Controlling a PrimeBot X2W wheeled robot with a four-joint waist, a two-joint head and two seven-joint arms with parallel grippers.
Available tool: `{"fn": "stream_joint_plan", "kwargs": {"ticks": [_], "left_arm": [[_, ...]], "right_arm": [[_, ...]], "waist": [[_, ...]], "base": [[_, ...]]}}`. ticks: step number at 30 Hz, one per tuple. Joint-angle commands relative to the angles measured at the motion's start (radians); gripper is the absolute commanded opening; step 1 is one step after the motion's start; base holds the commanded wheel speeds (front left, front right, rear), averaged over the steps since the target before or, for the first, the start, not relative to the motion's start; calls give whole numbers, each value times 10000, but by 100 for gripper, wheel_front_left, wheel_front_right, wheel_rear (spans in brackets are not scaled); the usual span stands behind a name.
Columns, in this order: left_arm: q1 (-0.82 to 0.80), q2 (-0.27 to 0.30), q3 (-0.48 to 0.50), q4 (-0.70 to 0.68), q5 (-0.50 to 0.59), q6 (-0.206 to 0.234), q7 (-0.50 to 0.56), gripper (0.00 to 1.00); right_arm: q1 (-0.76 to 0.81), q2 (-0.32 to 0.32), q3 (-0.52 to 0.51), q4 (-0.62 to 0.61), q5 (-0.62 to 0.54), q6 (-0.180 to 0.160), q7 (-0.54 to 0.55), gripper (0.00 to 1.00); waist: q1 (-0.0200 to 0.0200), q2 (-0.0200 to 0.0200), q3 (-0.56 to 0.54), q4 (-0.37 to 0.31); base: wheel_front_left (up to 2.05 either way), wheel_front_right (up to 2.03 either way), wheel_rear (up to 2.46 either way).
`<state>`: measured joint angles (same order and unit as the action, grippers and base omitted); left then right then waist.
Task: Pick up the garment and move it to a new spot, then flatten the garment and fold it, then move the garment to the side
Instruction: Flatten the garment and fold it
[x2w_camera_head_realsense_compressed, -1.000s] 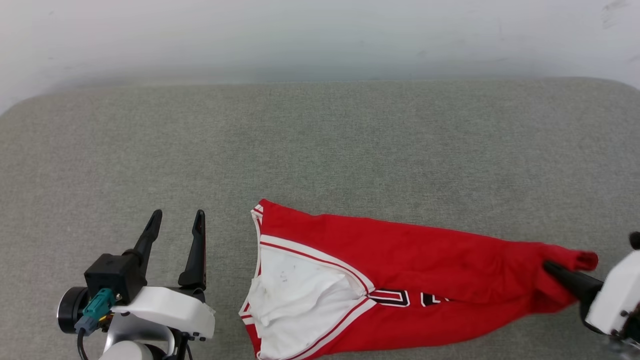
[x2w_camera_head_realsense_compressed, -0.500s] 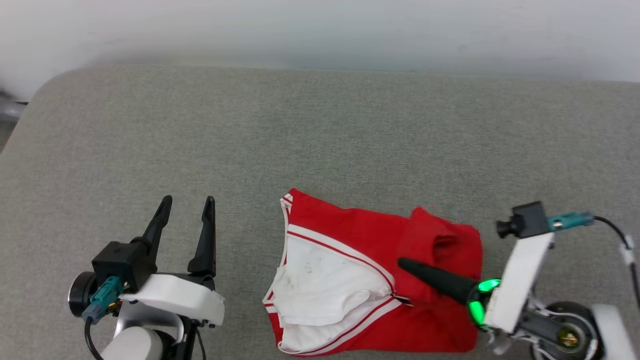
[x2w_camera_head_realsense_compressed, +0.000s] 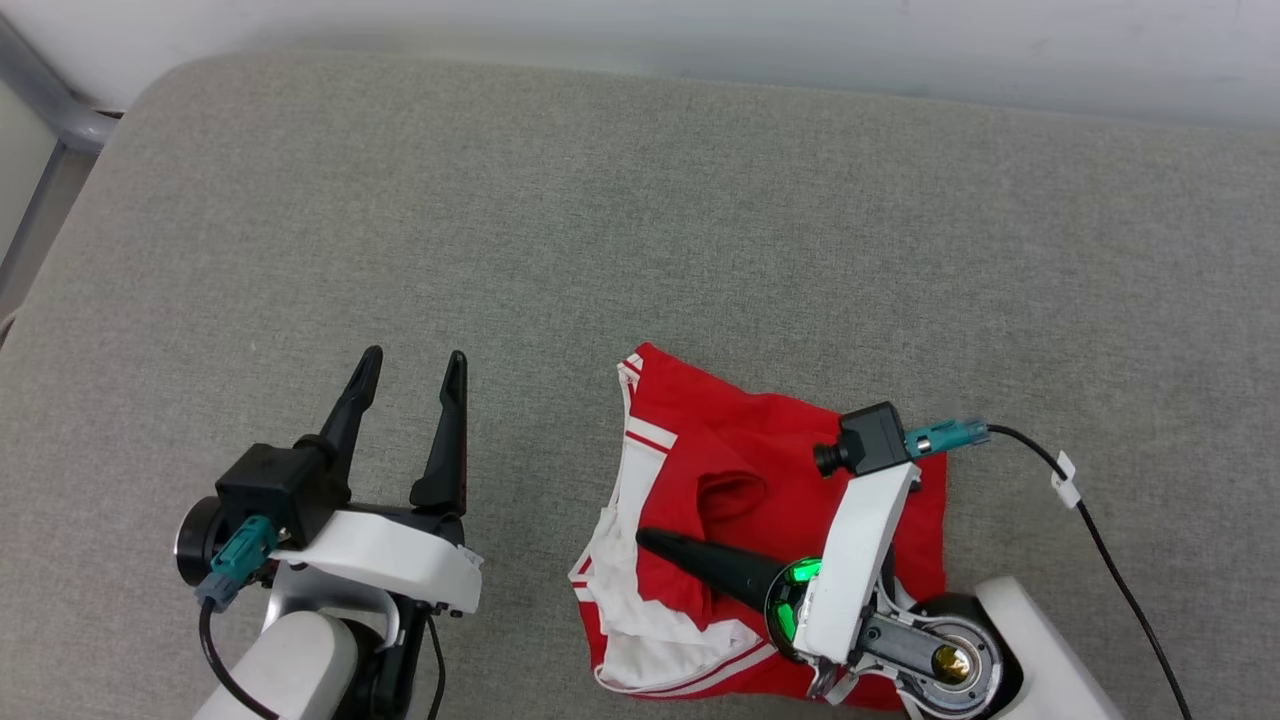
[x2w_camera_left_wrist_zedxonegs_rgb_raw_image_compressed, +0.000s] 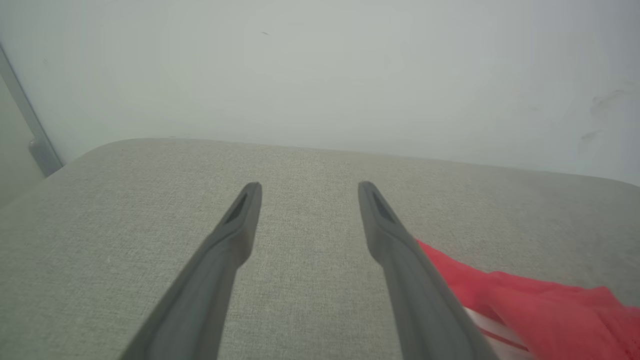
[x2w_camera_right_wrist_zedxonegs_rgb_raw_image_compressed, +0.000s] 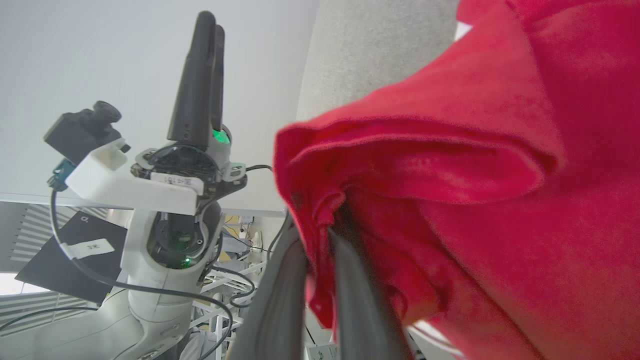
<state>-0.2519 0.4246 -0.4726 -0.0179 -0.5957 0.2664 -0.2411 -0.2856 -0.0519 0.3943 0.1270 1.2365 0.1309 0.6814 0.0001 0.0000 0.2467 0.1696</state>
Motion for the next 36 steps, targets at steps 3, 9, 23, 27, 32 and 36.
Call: {"fn": "stream_joint_plan", "kwargs": {"ticks": [3,9,23,27,32,36], "left_arm": [[-93,-149,84,214,-22,-112,-118,100],[8,-184,172,416,16,-202,-178,100],[333,-3,213,476,24,-207,-183,100],[422,59,283,492,-2,-143,-188,100],[602,106,546,566,-101,-142,-218,100],[681,114,704,447,64,-9,-234,100]], "right_arm": [[-220,-15,337,822,-497,-4,-602,0],[-323,-29,660,1442,-625,-2,-1351,100],[-1237,-1248,1528,509,-2344,-4,-4046,100],[-1058,-1682,1024,552,-3492,-4,-5265,100],[-560,-1929,-246,633,-5421,-4,-6404,100],[16,-1807,-1542,314,-6993,-4,-6975,100]], "waist": [[-1,0,77,97],[-1,0,-112,-23],[-1,0,-624,-740],[-1,0,-695,-1085],[-1,0,-769,-1541],[-1,0,-865,-1766]], "base": [[0,0,0],[0,0,0],[0,0,0],[0,0,0],[0,0,0],[0,0,0]]}}
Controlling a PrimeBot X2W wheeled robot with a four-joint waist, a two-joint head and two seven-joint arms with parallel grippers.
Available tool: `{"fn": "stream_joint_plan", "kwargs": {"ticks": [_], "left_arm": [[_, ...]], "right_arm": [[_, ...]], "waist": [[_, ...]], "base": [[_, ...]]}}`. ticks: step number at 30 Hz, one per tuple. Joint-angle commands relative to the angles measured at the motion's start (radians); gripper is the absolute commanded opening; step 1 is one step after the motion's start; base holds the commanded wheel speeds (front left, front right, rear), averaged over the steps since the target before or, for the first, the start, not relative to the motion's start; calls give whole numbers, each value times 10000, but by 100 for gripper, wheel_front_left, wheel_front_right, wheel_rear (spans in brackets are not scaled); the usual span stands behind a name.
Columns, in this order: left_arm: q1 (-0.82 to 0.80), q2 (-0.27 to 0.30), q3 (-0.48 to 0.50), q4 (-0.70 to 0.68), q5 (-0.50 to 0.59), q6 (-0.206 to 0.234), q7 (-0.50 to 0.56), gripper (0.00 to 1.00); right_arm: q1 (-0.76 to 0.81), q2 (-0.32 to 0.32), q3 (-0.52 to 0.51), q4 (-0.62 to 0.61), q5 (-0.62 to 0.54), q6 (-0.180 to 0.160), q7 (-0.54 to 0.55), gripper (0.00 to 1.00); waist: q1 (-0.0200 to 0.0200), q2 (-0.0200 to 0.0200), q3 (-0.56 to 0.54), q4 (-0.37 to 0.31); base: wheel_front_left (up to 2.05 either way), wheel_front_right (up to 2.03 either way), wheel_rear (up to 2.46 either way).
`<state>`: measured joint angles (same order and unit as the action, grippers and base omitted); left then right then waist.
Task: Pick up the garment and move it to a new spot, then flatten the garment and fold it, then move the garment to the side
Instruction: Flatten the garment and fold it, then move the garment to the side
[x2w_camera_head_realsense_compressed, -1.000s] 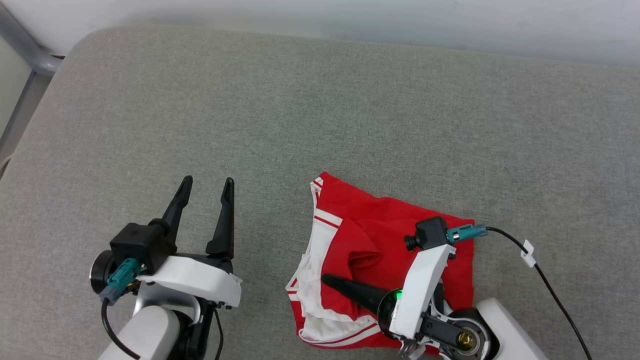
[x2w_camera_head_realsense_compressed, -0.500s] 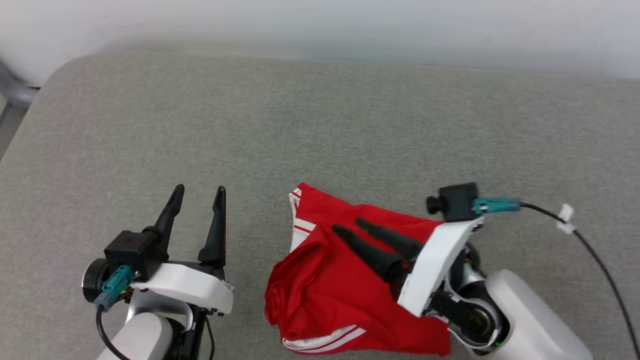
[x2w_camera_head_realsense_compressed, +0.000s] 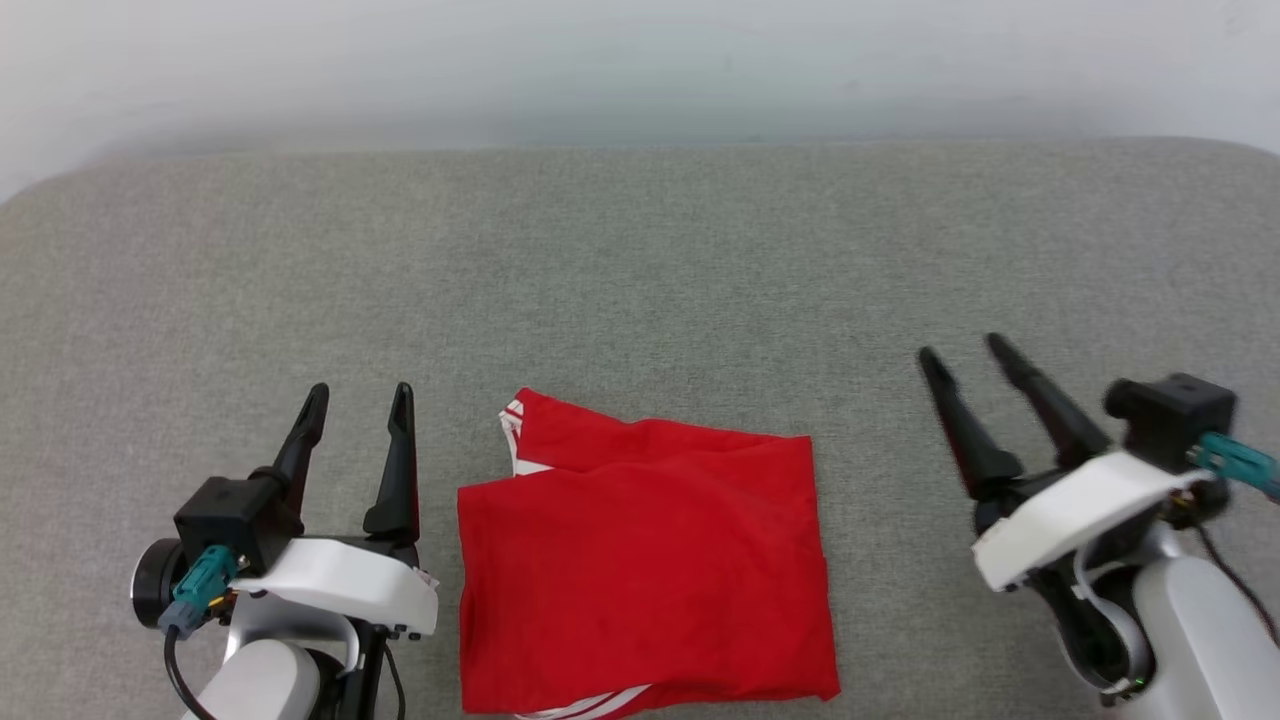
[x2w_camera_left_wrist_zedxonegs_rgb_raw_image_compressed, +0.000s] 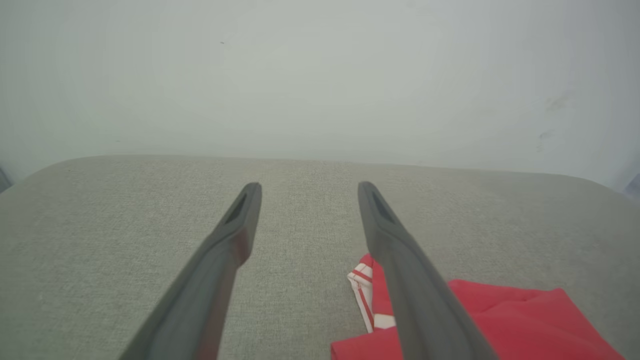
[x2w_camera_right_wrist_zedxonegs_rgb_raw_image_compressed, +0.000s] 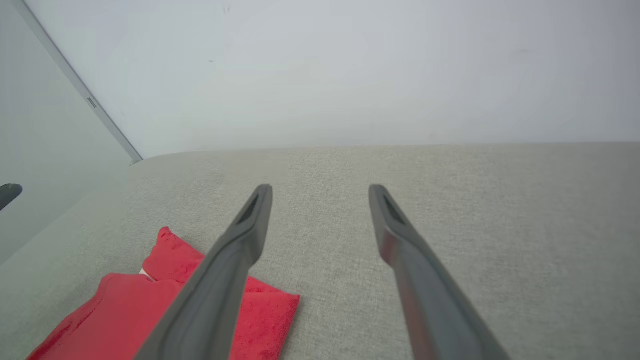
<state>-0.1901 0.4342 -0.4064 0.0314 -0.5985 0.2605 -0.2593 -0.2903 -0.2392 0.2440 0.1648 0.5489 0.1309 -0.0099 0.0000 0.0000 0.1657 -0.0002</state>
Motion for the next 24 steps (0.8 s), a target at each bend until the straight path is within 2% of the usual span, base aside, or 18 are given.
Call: {"fn": "stream_joint_plan", "kwargs": {"ticks": [1,6,10,15,24], "left_arm": [[133,22,49,-108,130,111,-52,100],[427,73,132,-223,233,216,-61,100],[679,116,212,-265,318,258,-68,100],[1057,33,360,-200,403,251,-74,100],[1728,-136,797,-144,611,161,-75,100]], "right_arm": [[236,116,-345,-202,-463,-4,-163,100],[1114,619,-1612,-1136,-1937,-4,-318,100],[1815,1078,-2180,-1928,-2747,-5,-168,100],[2643,1483,-2422,-2683,-3183,-5,84,100],[3559,1748,-2508,-3380,-3613,-5,455,100]], "waist": [[0,0,-102,-116],[0,0,-359,-290],[0,0,-572,-324],[0,0,-845,-374],[0,0,-1168,-443]], "base": [[0,0,0],[0,0,0],[0,0,0],[0,0,0],[0,0,0]]}}
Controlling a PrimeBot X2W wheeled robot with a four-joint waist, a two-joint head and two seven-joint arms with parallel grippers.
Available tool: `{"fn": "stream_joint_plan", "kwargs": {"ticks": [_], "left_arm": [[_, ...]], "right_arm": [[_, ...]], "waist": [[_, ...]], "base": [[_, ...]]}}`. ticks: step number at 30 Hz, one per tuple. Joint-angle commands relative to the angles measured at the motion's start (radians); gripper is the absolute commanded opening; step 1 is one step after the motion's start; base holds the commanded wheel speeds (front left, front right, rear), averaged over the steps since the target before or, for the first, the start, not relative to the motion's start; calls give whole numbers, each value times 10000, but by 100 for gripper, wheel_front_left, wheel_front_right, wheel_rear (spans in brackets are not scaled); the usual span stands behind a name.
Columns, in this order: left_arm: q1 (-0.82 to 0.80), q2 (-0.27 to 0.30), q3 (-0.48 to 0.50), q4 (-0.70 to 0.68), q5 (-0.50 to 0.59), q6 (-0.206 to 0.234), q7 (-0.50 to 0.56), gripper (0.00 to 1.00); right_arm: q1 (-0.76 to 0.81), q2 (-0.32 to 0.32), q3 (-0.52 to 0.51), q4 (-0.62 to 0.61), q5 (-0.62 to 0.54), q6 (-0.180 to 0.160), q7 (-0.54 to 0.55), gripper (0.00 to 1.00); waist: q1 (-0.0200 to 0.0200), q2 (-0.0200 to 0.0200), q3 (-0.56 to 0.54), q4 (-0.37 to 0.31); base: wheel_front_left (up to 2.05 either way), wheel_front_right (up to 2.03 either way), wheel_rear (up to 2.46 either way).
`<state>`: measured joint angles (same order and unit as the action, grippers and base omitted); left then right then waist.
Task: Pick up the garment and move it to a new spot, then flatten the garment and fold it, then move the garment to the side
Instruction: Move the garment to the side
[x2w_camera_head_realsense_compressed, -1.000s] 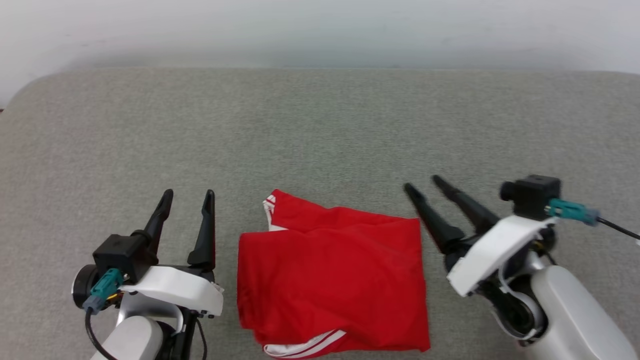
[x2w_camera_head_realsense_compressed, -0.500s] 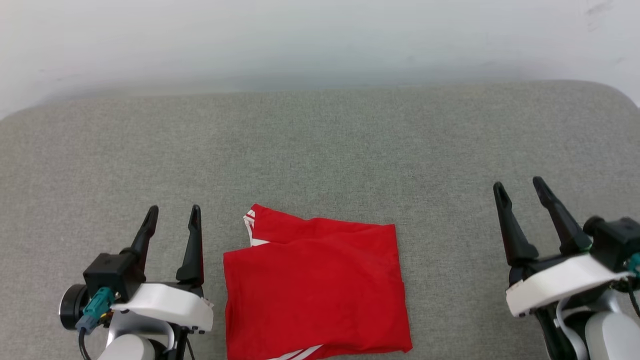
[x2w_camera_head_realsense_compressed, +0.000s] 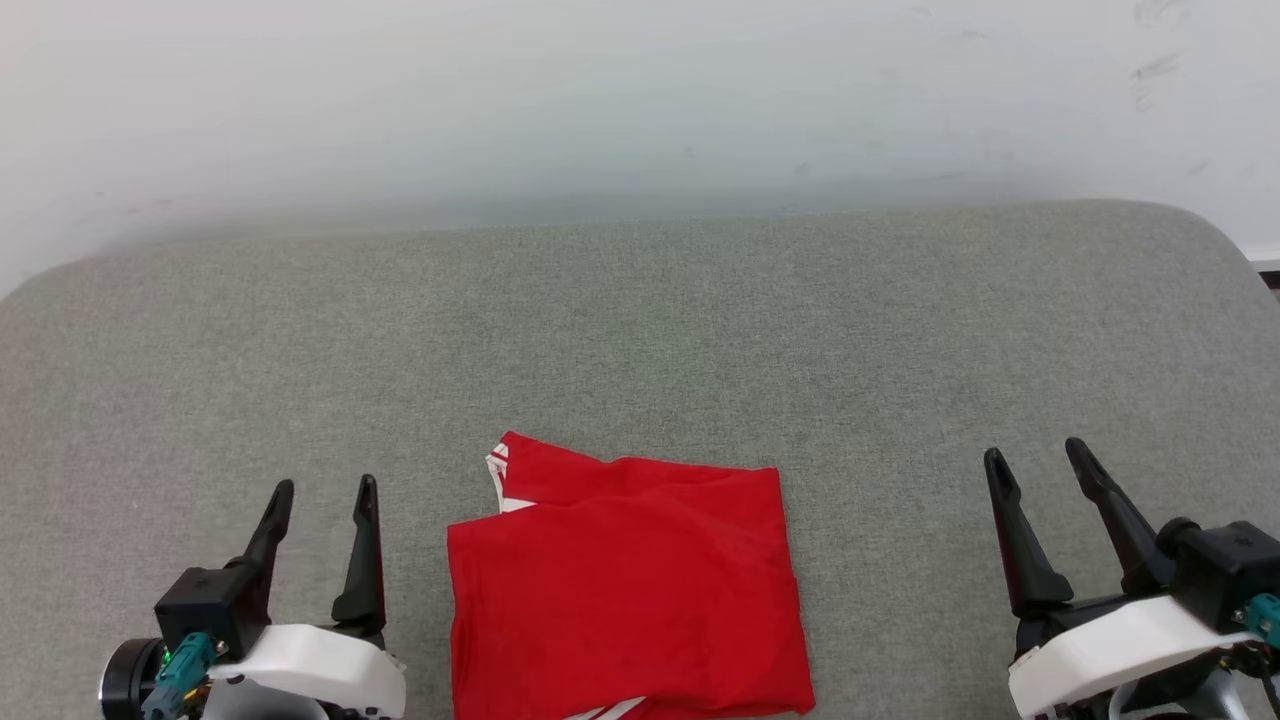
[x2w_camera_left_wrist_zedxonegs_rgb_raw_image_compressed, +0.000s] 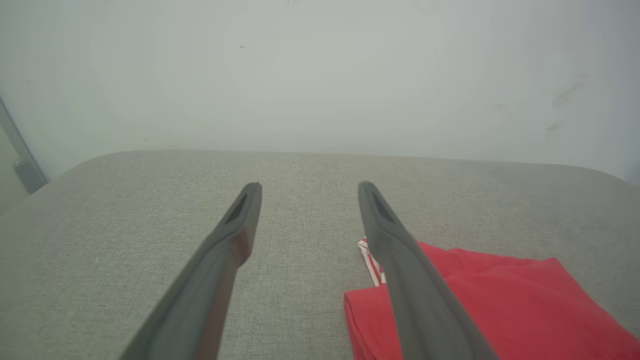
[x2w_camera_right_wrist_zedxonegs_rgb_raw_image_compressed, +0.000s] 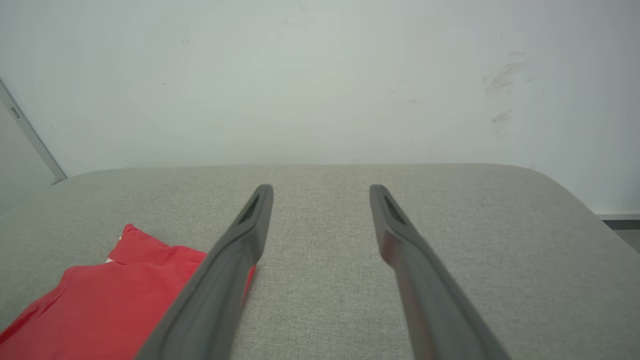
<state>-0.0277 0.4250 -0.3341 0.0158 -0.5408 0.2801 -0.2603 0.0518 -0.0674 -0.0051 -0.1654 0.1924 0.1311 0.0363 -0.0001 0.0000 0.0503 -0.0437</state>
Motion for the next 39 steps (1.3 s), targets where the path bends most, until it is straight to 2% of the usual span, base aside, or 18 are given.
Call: {"fn": "stream_joint_plan", "kwargs": {"ticks": [1,13,18,26,33,39], "left_arm": [[159,-67,124,21,41,-37,-66,100],[195,-372,526,50,297,-247,-67,100],[-29,-521,725,-56,414,-380,-58,100],[-413,-841,1138,-378,784,-620,-57,100],[-685,-1258,1377,-571,1145,-888,-57,100],[-963,-1606,1460,-446,1370,-1149,-57,100]], "right_arm": [[179,54,-18,-128,-64,-7,39,100],[325,146,-129,-423,-31,-7,361,100],[349,92,-617,-244,706,-7,898,100],[3,-755,-1351,503,2859,-6,2690,100],[-235,-1421,-366,1142,4529,-6,4878,100],[-749,-1670,797,1631,5727,-6,5439,100]], "waist": [[1,0,-28,-9],[1,0,-60,105],[1,0,134,308],[1,0,696,883],[1,0,1280,1331],[1,0,1705,1602]], "base": [[0,0,0],[0,0,0],[0,0,0],[0,0,0],[0,0,0],[0,0,0]]}}
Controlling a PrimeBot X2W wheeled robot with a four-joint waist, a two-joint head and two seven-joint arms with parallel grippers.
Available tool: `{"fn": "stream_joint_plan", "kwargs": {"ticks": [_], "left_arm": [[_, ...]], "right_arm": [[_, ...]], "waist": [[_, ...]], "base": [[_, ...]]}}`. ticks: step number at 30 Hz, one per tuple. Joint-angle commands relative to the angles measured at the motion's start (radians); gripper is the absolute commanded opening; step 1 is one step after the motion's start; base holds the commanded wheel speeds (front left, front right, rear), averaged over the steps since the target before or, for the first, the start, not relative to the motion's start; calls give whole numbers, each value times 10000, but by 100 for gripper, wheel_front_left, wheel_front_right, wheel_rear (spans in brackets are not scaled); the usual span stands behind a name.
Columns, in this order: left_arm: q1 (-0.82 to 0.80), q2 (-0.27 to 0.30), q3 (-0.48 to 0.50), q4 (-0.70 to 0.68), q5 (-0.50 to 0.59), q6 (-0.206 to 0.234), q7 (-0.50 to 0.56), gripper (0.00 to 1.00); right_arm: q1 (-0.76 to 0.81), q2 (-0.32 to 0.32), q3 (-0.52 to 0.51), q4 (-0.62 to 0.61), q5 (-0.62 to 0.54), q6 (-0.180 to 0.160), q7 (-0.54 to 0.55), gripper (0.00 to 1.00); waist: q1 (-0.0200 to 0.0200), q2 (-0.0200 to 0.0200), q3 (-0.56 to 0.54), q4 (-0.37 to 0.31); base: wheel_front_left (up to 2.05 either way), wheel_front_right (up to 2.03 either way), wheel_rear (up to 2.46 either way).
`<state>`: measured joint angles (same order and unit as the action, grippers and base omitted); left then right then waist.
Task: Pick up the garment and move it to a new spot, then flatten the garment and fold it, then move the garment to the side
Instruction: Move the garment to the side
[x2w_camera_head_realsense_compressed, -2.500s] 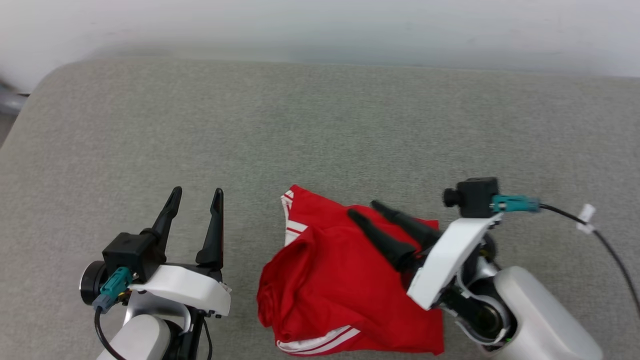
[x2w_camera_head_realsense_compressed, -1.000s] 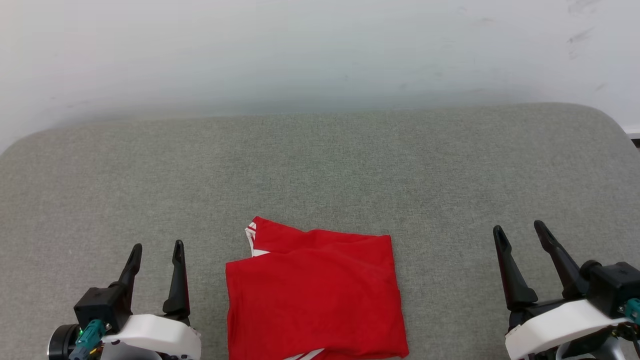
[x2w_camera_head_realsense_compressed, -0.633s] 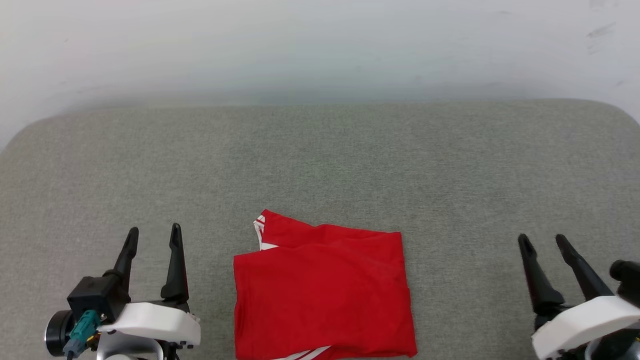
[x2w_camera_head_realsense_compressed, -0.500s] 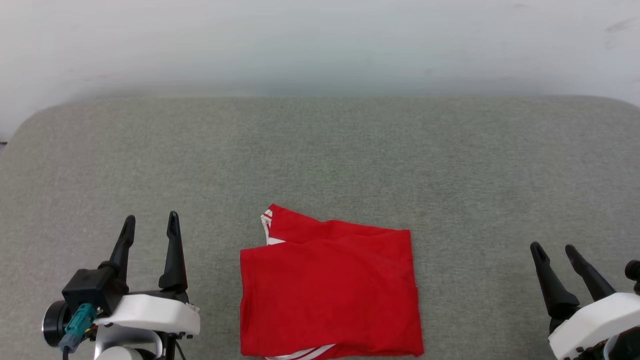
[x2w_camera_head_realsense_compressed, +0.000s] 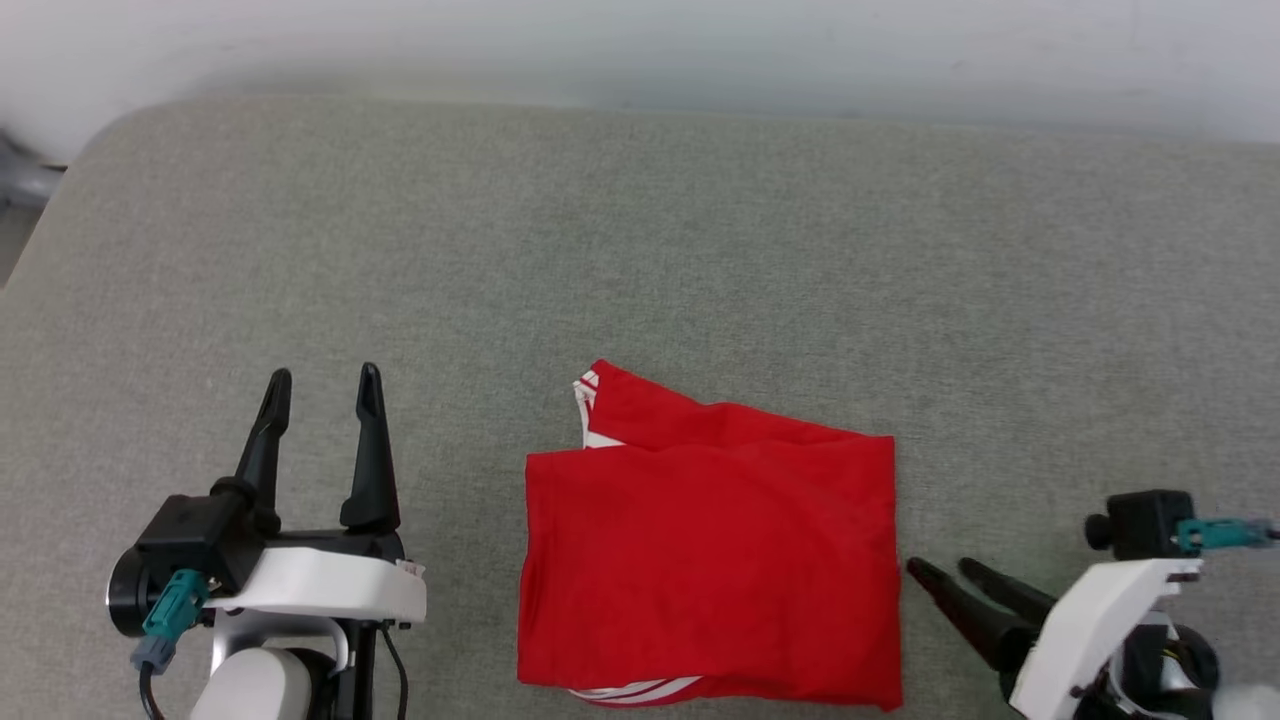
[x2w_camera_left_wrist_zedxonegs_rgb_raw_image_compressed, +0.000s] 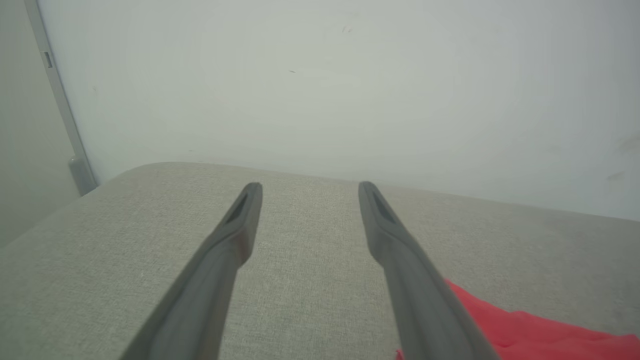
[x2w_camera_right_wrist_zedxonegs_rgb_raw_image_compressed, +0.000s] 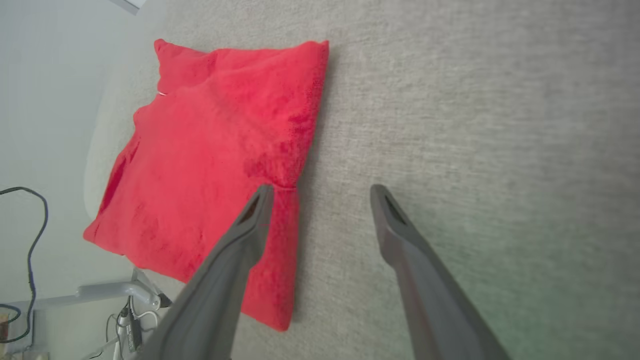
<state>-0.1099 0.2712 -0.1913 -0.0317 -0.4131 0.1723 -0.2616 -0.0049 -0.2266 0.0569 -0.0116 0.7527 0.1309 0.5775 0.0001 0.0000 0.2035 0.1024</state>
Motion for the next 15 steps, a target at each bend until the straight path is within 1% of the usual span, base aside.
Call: {"fn": "stream_joint_plan", "kwargs": {"ticks": [1,8,12,15], "left_arm": [[-197,-130,37,51,131,-147,-44,100],[-393,-407,178,255,344,-374,-44,100],[-383,-519,283,314,419,-487,-44,100],[-389,-601,335,328,478,-549,-44,100]], "right_arm": [[-275,-75,319,160,317,-4,18,100],[-649,-220,1300,871,1096,-7,285,100],[-811,-219,1793,1302,1205,-10,416,100],[-935,-199,1970,1490,1246,-12,448,100]], "waist": [[-1,0,236,182],[-1,0,461,331],[-1,0,535,340],[-1,0,571,322]], "base": [[0,0,0],[0,0,0],[0,0,0],[0,0,0]]}}
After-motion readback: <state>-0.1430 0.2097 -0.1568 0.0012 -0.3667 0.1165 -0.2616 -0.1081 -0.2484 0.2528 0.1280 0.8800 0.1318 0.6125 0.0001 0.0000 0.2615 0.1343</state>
